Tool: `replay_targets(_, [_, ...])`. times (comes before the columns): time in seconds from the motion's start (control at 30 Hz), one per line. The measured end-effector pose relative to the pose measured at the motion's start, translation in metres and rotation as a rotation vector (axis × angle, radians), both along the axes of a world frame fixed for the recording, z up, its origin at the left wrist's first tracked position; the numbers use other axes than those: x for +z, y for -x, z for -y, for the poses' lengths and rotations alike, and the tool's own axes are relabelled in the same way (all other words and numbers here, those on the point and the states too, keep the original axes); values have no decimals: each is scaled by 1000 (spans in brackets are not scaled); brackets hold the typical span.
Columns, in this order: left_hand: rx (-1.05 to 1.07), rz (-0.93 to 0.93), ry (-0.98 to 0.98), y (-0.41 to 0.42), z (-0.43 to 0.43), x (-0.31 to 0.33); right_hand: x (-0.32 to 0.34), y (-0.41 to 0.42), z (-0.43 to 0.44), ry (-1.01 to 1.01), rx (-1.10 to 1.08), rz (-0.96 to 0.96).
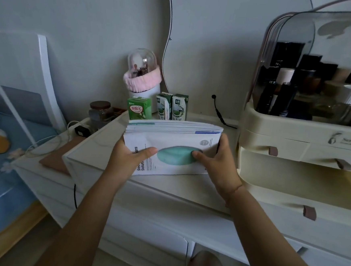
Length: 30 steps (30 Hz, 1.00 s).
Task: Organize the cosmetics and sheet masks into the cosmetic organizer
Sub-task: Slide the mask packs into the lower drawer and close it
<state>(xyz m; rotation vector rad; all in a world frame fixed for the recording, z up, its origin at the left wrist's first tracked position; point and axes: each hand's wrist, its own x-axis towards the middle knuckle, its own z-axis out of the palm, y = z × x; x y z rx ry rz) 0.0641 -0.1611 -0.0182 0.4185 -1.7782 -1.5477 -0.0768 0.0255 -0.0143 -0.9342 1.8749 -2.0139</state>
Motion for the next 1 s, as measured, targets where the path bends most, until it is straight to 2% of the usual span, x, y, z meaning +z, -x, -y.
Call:
replay_targets(0.17, [-114,69,-51,0,4,-18,-7,1,-1,-194,26,38])
replay_targets(0.23, [-113,75,-49,0,4,-17,-5,0,0,-210,8,55])
replay_targets(0.43, [-11,-3,33,-10,-10,4,9,-27,-18,-150,-43,-9])
replay_targets(0.53, [30,-80,71,-10,-32,30,27,-38,-42,-57,-120,-88])
replay_targets(0.67, [128,-89,64,16,-86,53,56,-33,-92,-4,-294,-136])
replay_targets(0.83, [91,95,96,69,-159,63,75,-6,-169,-100,-482,-17])
replay_targets(1.0, [-136,401,188,100,-201,55,73,14,-225,-452,-500,45])
